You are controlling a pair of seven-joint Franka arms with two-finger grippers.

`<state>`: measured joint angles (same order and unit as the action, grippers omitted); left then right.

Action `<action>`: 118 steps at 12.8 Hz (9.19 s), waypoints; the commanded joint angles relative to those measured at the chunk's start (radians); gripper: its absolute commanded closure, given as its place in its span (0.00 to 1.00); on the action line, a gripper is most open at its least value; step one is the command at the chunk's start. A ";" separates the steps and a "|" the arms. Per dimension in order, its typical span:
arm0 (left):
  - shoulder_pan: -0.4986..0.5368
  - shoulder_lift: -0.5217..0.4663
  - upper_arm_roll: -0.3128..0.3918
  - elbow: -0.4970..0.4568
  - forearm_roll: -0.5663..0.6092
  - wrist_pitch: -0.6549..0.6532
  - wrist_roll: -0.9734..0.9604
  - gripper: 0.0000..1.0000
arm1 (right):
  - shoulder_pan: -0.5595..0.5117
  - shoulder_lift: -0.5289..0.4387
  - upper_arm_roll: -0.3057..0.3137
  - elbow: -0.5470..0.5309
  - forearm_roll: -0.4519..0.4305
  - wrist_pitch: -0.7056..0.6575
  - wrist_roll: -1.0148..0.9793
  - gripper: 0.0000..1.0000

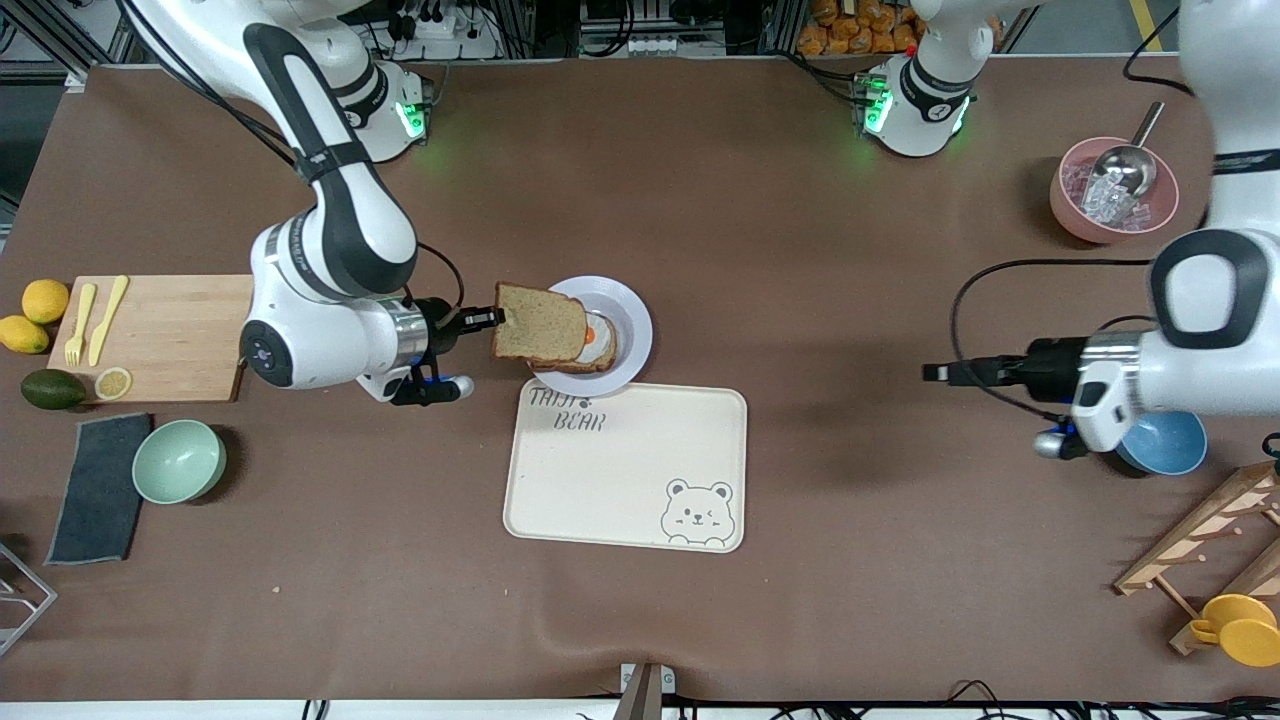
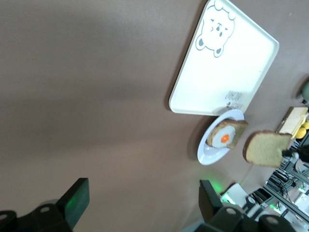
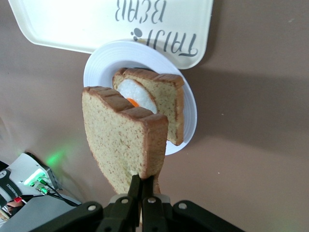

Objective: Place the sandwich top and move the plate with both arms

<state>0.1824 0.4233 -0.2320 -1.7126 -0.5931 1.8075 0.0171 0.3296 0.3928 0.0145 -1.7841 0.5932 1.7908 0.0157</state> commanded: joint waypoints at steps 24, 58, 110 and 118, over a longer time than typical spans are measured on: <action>-0.337 0.144 -0.110 -0.249 -0.605 0.404 0.142 0.00 | 0.071 0.026 -0.007 -0.159 0.092 0.211 -0.203 0.92; -0.506 0.399 -0.110 -0.125 -1.065 0.582 0.880 0.69 | -0.412 -0.431 -0.077 0.073 -0.544 -0.192 0.016 0.00; -0.282 0.572 -0.064 0.220 -0.918 0.432 0.883 1.00 | -0.382 -0.428 -0.099 0.261 -0.550 -0.300 -0.140 0.00; -0.276 0.560 -0.062 0.148 -0.919 0.432 0.968 0.84 | -0.371 -0.436 -0.091 0.267 -0.599 -0.332 -0.069 0.00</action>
<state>-0.0963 0.9892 -0.2973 -1.5290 -1.5277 2.2469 0.9546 -0.0424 -0.0367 -0.0879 -1.5291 0.0258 1.4741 -0.0776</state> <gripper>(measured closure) 0.952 0.000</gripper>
